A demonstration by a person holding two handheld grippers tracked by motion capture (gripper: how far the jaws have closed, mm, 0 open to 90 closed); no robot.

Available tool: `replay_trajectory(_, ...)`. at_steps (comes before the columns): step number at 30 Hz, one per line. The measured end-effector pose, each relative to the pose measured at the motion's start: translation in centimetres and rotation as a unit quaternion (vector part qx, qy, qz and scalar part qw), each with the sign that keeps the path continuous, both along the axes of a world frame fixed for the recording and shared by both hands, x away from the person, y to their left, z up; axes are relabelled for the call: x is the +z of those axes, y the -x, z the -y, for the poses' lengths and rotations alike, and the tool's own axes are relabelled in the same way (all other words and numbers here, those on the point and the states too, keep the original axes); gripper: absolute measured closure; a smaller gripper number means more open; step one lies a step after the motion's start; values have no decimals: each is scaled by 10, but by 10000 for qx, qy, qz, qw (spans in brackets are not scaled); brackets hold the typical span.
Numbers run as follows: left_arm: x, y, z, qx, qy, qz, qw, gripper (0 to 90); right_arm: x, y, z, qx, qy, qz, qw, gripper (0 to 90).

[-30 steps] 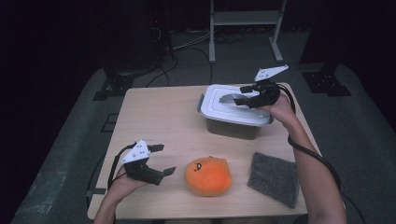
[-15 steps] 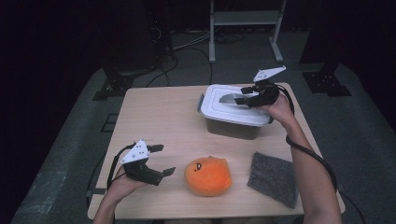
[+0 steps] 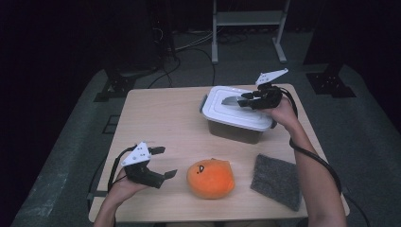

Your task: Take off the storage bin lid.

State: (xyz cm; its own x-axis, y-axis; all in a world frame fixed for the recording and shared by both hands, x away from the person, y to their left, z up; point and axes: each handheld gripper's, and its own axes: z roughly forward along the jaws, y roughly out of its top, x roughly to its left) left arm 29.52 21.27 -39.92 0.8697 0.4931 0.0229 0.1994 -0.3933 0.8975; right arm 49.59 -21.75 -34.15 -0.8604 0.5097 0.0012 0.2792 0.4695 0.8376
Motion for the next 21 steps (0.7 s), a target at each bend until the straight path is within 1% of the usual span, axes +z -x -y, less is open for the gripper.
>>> replay_trajectory(4,0,0,0,3,-5,-9,10000,84,1,5,-2,84,46,13,10000,614)
replay_trajectory(12,1,1,-1,16,-2,20,10000,84,0,12,-11,269,41,10,9996,653)
replay_trajectory(17,2,1,-3,51,26,11,10000,84,1,15,-17,323,74,21,9994,655)
replay_trajectory(21,2,1,-3,47,15,17,10000,84,1,17,-19,357,53,17,9993,656)
